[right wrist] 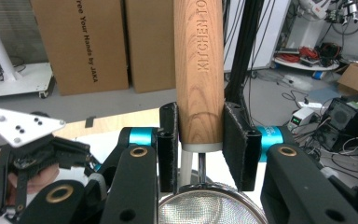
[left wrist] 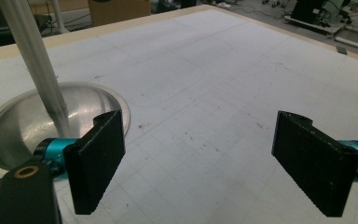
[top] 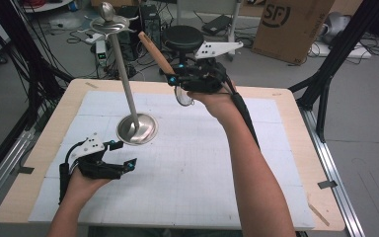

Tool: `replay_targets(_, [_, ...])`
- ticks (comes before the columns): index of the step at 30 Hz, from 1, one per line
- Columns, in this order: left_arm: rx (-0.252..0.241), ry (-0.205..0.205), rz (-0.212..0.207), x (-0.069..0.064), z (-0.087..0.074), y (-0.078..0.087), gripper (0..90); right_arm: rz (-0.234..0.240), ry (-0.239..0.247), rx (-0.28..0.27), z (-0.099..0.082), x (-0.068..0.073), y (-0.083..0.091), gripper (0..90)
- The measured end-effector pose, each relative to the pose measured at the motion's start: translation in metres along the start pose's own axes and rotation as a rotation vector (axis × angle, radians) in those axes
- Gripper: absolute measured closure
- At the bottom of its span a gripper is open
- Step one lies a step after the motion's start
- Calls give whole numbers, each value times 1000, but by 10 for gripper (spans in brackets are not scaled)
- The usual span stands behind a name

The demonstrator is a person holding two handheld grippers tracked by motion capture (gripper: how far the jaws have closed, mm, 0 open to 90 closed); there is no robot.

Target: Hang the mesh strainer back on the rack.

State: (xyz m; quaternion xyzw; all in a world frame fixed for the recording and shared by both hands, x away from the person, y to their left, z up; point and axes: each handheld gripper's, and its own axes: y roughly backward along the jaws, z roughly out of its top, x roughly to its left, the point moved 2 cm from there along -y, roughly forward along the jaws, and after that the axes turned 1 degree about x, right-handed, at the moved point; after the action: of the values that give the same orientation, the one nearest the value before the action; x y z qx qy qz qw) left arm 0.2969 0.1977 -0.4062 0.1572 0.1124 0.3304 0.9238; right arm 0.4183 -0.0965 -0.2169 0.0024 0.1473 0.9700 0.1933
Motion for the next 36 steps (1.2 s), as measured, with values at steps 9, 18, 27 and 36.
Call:
replay_targets(9, [-3,3,0,0,1,1,176,-10,2,-14,12,-4,-6,686])
replay_targets(18, [-3,2,1,0,1,1,176,-12,-9,2,16,-6,-16,686])
replay_targets(27, [-6,3,1,1,1,2,176,0,-20,5,14,-5,-27,685])
replay_targets(36, [-6,4,1,1,1,2,176,7,-12,20,14,0,-38,684])
